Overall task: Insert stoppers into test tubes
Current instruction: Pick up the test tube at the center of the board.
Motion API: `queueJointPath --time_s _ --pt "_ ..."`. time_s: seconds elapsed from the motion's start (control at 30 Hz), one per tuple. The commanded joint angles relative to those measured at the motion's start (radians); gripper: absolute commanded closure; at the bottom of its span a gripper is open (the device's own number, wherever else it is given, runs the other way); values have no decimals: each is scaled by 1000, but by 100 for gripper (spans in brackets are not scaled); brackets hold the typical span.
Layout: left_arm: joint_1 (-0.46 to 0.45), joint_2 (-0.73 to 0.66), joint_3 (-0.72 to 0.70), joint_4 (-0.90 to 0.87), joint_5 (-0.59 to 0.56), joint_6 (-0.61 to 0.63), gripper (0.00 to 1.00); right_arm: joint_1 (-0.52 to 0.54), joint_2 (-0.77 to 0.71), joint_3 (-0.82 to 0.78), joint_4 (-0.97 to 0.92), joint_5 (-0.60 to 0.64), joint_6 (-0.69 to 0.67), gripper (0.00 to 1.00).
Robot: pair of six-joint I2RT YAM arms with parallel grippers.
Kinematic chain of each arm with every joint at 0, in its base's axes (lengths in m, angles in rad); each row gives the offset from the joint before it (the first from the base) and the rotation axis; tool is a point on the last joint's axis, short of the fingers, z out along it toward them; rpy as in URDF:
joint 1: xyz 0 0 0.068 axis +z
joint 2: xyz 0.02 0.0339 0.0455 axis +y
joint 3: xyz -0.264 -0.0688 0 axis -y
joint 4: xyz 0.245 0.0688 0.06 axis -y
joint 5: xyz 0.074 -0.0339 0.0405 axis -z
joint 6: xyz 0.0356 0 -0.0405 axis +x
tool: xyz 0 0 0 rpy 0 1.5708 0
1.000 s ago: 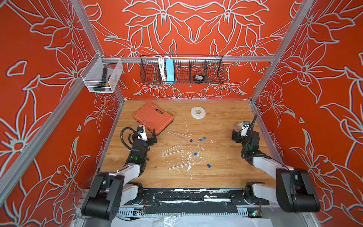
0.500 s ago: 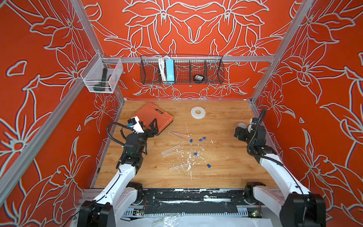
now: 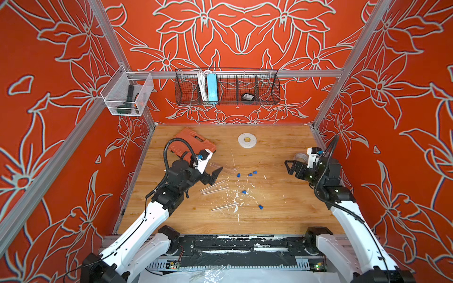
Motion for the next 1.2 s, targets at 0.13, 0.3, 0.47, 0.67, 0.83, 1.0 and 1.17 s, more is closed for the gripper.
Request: queueJointPath --time_s 0.13,0.3,0.47,0.67,0.83,1.0,1.17 --pt "-62 -30 -1 -370 80 383 12 0 -35 42 -93 -79 -1 4" --pt "-150 40 -14 -461 -21 397 18 0 -83 22 -92 -79 2 3" --pt "-203 122 -32 -477 -65 334 23 0 -81 -6 -64 -109 -9 2" --pt "-255 245 -8 -496 -42 311 28 0 -49 -6 -65 -130 -11 2" --pt "-340 374 27 -516 -123 324 30 1 -48 -6 -67 -144 -23 2" --pt "-351 452 64 -494 -110 348 33 0 -54 -19 -52 -168 -18 2" --pt "-362 543 97 -500 -90 341 38 0 -53 -17 -56 -163 -21 2"
